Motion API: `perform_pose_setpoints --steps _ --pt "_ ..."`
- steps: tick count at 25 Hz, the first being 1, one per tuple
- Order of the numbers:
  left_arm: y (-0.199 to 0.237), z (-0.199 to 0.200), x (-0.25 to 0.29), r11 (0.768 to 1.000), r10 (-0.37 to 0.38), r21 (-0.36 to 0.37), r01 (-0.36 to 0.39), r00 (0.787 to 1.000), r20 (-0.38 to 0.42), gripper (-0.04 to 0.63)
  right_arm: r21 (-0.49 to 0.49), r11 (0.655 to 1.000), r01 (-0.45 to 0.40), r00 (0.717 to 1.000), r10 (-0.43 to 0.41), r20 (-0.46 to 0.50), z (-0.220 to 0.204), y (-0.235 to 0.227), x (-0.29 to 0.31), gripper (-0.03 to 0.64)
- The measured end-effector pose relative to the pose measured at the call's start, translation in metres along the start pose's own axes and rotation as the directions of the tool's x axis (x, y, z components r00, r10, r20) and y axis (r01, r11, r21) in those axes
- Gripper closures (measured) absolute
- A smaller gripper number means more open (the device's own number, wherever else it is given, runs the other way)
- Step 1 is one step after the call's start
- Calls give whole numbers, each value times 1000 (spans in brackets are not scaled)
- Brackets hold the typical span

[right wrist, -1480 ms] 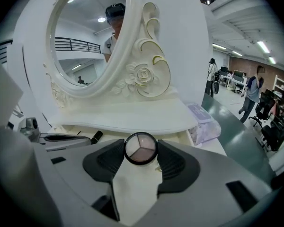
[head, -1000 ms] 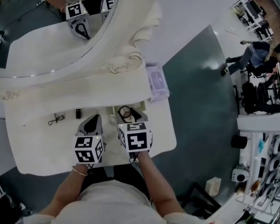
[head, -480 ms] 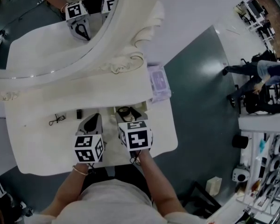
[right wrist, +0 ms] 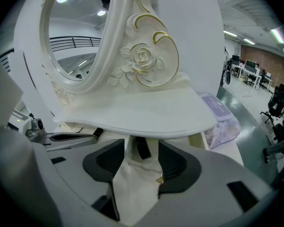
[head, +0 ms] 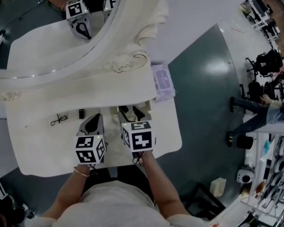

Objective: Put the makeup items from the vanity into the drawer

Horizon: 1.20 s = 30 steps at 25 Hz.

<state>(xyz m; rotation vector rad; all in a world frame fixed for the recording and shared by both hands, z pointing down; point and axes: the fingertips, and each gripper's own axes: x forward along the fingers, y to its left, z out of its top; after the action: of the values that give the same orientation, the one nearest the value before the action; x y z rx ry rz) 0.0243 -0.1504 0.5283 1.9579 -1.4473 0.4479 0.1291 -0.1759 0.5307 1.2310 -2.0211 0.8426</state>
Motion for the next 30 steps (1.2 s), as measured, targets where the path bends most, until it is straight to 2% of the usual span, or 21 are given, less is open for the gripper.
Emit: perform_pose_setpoints --steps 9,17,23,30 --pt "4 -1 -9 1000 4 1 -4 1000 11 592 5 1000 7 1000 -7 30 0 9 -8 396" --pt "12 -2 -29 1000 17 0 -17 999 34 592 14 999 42 993 -43 107 6 20 -25 400" --pt "16 -1 -49 1000 23 4 -23 998 67 592 17 999 44 989 -46 137 -2 38 -39 463" --pt "17 -2 -77 999 36 3 -36 994 103 592 9 999 35 985 -36 170 -11 59 -57 504"
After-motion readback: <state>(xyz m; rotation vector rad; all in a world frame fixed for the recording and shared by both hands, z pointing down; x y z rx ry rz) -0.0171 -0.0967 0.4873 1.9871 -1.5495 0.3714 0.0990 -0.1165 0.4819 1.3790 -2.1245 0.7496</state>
